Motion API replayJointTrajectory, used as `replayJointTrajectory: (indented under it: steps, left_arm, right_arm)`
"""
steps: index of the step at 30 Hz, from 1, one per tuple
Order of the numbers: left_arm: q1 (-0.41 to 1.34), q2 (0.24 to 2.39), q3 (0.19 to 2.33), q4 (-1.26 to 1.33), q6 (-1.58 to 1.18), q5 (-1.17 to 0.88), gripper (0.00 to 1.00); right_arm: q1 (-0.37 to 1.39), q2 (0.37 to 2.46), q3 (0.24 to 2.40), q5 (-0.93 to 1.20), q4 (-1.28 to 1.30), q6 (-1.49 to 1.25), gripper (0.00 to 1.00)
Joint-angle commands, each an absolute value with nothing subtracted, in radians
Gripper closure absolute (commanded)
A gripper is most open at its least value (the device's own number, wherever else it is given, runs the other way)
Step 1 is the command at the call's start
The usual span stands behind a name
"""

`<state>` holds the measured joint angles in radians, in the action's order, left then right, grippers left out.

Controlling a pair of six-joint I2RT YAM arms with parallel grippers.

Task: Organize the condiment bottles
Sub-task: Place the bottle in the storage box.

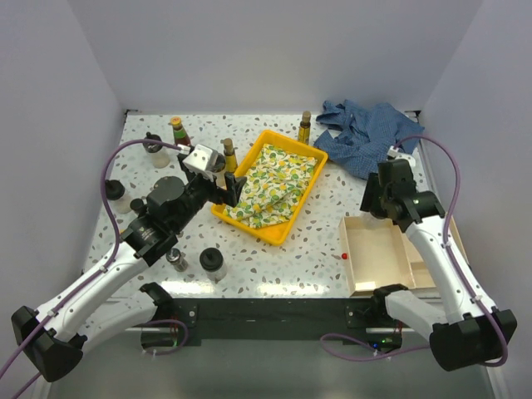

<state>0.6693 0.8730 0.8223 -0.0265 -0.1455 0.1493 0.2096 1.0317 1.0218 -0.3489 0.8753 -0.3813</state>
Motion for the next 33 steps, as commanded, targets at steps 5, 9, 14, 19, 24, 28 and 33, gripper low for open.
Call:
replayJointTrajectory:
  steps: [5, 9, 14, 19, 24, 28, 33]
  left_arm:
    - [0.673, 0.871, 0.825, 0.008, -0.135, 0.143, 0.0]
    - [0.673, 0.873, 0.825, 0.008, -0.135, 0.147, 0.0]
    - [0.672, 0.876, 0.825, 0.008, -0.135, 0.149, 0.0]
    - [0.672, 0.877, 0.825, 0.008, -0.138, 0.143, 0.0]
    - [0.672, 0.874, 0.825, 0.008, -0.14, 0.138, 0.0]
    - [0.673, 0.871, 0.825, 0.009, -0.14, 0.135, 0.0]
    - [0.673, 0.867, 0.825, 0.008, -0.138, 0.14, 0.0]
  right_arm:
    - [0.213, 0.983, 0.959, -0.497, 0.864, -0.439, 0.59]
    - [0.212, 0.992, 0.924, -0.485, 0.819, -0.451, 0.59]
    - [0.195, 0.999, 0.861, -0.451, 0.711, -0.463, 0.55]
    - [0.175, 1.026, 0.812, -0.466, 0.637, -0.463, 0.49]
    - [0.147, 1.06, 0.759, -0.437, 0.551, -0.452, 0.4]
    - [0.146, 1.091, 0.744, -0.482, 0.543, -0.466, 0.29]
    - [0.141, 1.082, 0.727, -0.531, 0.537, -0.477, 0.11]
